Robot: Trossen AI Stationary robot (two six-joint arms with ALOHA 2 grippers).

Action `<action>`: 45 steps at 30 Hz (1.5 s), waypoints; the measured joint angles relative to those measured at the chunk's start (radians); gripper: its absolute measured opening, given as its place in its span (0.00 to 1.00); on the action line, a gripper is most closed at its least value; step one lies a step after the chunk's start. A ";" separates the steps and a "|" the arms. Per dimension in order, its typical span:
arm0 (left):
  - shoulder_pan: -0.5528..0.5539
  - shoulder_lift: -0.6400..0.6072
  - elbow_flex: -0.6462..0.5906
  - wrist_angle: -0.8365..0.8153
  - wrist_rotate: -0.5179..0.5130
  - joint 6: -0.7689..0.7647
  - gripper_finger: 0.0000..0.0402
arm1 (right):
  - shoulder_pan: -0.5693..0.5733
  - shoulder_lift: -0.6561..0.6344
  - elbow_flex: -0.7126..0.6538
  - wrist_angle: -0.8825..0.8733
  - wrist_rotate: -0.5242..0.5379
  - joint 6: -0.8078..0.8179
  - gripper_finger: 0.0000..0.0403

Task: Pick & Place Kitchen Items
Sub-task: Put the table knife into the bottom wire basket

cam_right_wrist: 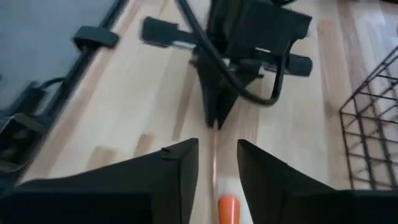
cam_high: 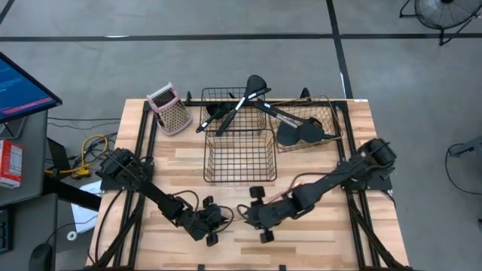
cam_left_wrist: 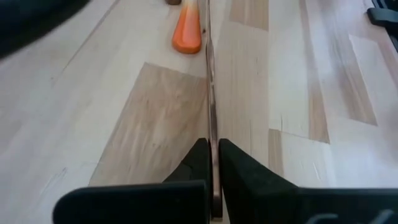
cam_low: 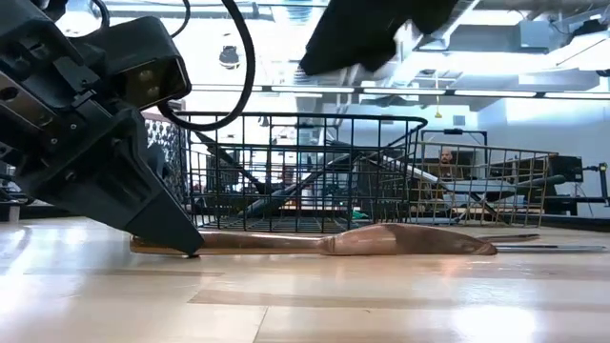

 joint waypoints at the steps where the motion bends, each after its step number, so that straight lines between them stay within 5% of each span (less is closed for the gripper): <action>1: 0.000 -0.007 0.002 -0.007 0.002 0.000 0.00 | 0.004 -0.027 0.000 -0.032 0.003 0.004 0.27; 8: -0.002 -0.085 0.010 -0.001 0.006 0.001 0.00 | 0.027 -0.192 0.000 -0.229 0.101 -0.002 0.28; 22: -0.001 -0.228 0.011 0.007 -0.029 0.041 0.00 | 0.035 -0.540 0.000 -0.348 0.108 0.052 0.28; 28: -0.001 -0.327 0.012 0.010 -0.088 0.048 0.00 | 0.051 -0.690 0.001 -0.397 0.187 0.059 0.28; 34: 0.009 -0.499 0.013 0.013 -0.228 0.217 0.00 | 0.063 -0.775 0.002 -0.443 0.264 0.060 0.28; 39: 0.108 -0.637 0.013 -0.030 -0.250 0.380 0.00 | 0.061 -0.797 0.002 -0.442 0.265 0.060 0.28; 45: 0.332 -0.750 0.013 -0.270 -0.095 0.353 0.00 | 0.063 -0.795 0.002 -0.444 0.263 0.077 0.28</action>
